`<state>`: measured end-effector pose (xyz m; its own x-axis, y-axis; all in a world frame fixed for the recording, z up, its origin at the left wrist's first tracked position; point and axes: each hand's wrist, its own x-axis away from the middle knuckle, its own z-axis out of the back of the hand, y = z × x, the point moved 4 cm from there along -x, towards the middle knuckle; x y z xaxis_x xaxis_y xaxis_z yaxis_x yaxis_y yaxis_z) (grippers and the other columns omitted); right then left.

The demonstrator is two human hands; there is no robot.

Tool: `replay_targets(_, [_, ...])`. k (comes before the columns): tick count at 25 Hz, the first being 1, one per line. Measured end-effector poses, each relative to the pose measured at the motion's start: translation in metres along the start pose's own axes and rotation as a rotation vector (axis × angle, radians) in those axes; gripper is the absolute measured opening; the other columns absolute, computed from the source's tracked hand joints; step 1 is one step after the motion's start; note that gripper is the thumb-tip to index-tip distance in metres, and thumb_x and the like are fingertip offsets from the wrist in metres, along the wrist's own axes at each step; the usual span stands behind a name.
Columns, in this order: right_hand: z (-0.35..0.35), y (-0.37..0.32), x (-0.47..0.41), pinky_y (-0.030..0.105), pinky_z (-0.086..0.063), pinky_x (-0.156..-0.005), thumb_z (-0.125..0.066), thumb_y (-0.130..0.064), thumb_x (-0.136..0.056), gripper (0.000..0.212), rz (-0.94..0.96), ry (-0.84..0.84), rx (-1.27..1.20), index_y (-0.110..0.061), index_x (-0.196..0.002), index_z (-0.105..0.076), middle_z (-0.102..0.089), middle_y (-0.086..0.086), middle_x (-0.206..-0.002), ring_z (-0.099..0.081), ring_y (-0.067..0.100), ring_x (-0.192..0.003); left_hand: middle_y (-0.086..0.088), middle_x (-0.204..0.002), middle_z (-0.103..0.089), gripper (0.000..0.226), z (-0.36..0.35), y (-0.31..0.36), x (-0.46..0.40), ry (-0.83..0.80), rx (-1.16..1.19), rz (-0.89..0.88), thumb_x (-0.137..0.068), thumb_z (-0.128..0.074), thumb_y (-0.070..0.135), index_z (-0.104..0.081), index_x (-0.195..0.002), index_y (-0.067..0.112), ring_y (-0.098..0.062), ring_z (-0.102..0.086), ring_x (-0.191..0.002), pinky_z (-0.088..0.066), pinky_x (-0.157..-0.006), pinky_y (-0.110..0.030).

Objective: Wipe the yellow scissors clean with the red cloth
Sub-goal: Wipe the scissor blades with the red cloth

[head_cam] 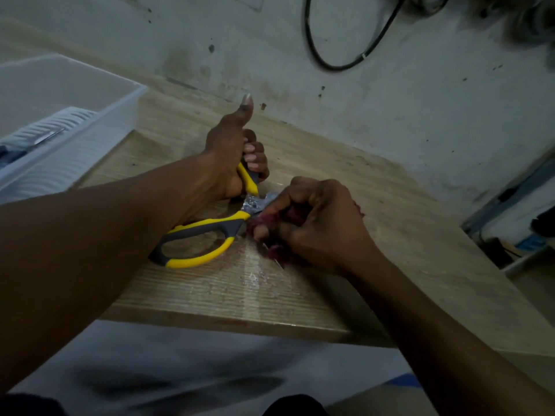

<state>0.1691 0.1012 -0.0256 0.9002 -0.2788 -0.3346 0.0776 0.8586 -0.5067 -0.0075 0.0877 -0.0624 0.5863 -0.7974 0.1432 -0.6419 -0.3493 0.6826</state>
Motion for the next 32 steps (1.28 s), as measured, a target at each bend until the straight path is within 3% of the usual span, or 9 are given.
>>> replay_targets(5, [0.014, 0.010, 0.020, 0.019, -0.055, -0.060, -0.089, -0.013, -0.077, 0.020, -0.116, -0.234, 0.045, -0.031, -0.075, -0.079, -0.072, -0.011, -0.080, -0.069, 0.006, -0.073, 0.002, -0.046, -0.022, 0.069, -0.001, 0.000, 0.004, 0.002, -0.011, -0.001, -0.089, -0.062, 0.068, -0.025, -0.056, 0.020, -0.014, -0.023, -0.036, -0.022, -0.040, -0.019])
replay_targets(8, [0.007, 0.010, -0.002, 0.030, -0.061, -0.064, -0.090, -0.017, -0.076, 0.015, -0.126, -0.022, -0.004, -0.028, -0.077, -0.079, -0.076, -0.008, -0.079, -0.072, 0.009, -0.071, 0.001, -0.046, -0.021, 0.068, -0.003, -0.001, 0.003, -0.009, -0.015, 0.002, -0.090, -0.060, 0.068, -0.023, -0.058, 0.020, -0.015, -0.022, -0.036, -0.022, -0.039, -0.019])
replay_targets(10, [0.005, 0.011, -0.002, 0.038, -0.062, -0.070, -0.090, -0.017, -0.077, 0.018, -0.095, 0.033, -0.033, -0.029, -0.087, -0.082, -0.076, -0.008, -0.084, -0.073, 0.010, -0.075, 0.001, -0.046, -0.021, 0.068, -0.004, 0.000, 0.002, -0.007, -0.008, 0.007, -0.090, -0.060, 0.068, -0.023, -0.059, 0.020, -0.015, -0.023, -0.036, -0.022, -0.040, -0.019])
replay_targets(12, [0.013, 0.018, 0.011, 0.033, -0.058, -0.068, -0.089, -0.018, -0.079, 0.021, -0.072, 0.063, 0.001, -0.032, -0.094, -0.083, -0.072, -0.008, -0.084, -0.068, 0.010, -0.077, 0.001, -0.046, -0.022, 0.068, -0.004, -0.002, 0.000, -0.006, -0.017, 0.012, -0.090, -0.060, 0.068, -0.024, -0.058, 0.020, -0.015, -0.022, -0.036, -0.022, -0.040, -0.019])
replay_targets(15, [0.017, 0.019, 0.023, 0.025, -0.054, -0.067, -0.085, -0.022, -0.083, 0.018, -0.017, 0.057, 0.079, -0.032, -0.098, -0.082, -0.066, -0.011, -0.090, -0.063, 0.007, -0.083, 0.001, -0.047, -0.022, 0.067, -0.009, -0.006, -0.002, -0.020, -0.034, 0.022, -0.091, -0.061, 0.066, -0.025, -0.056, 0.020, -0.014, -0.022, -0.036, -0.022, -0.040, -0.017])
replay_targets(19, [0.010, 0.012, 0.023, 0.037, -0.056, -0.070, -0.081, -0.014, -0.079, 0.018, 0.105, 0.024, 0.228, -0.027, -0.091, -0.079, -0.068, -0.015, -0.096, -0.064, 0.008, -0.088, 0.001, -0.047, -0.022, 0.067, -0.010, -0.006, -0.002, -0.034, -0.034, 0.025, -0.092, -0.061, 0.064, -0.026, -0.055, 0.020, -0.014, -0.023, -0.037, -0.023, -0.039, -0.018])
replay_targets(23, [0.017, 0.004, 0.033, 0.038, -0.055, -0.068, -0.060, -0.034, -0.075, 0.025, 0.174, -0.149, 0.299, -0.032, -0.092, -0.078, -0.070, -0.017, -0.092, -0.061, 0.007, -0.085, 0.001, -0.046, -0.023, 0.067, -0.010, -0.006, -0.002, -0.030, -0.042, 0.025, -0.092, -0.061, 0.064, -0.025, -0.055, 0.020, -0.014, -0.023, -0.036, -0.022, -0.039, -0.019])
replay_targets(27, [0.006, -0.001, 0.011, 0.041, -0.051, -0.066, -0.073, -0.020, -0.074, 0.018, 0.214, -0.101, 0.409, -0.030, -0.088, -0.075, -0.068, -0.012, -0.091, -0.057, 0.015, -0.082, 0.002, -0.044, -0.022, 0.068, -0.012, -0.006, 0.001, -0.038, -0.031, 0.014, -0.093, -0.059, 0.064, -0.024, -0.054, 0.020, -0.014, -0.022, -0.034, -0.021, -0.039, -0.018])
replay_targets(32, [0.014, -0.001, 0.039, 0.039, -0.052, -0.065, -0.081, -0.017, -0.075, 0.018, 0.263, -0.204, 0.315, -0.030, -0.086, -0.077, -0.070, -0.014, -0.091, -0.060, 0.011, -0.082, 0.002, -0.044, -0.022, 0.068, -0.009, -0.005, 0.000, -0.034, -0.028, 0.007, -0.093, -0.059, 0.063, -0.025, -0.054, 0.019, -0.014, -0.022, -0.035, -0.022, -0.039, -0.018])
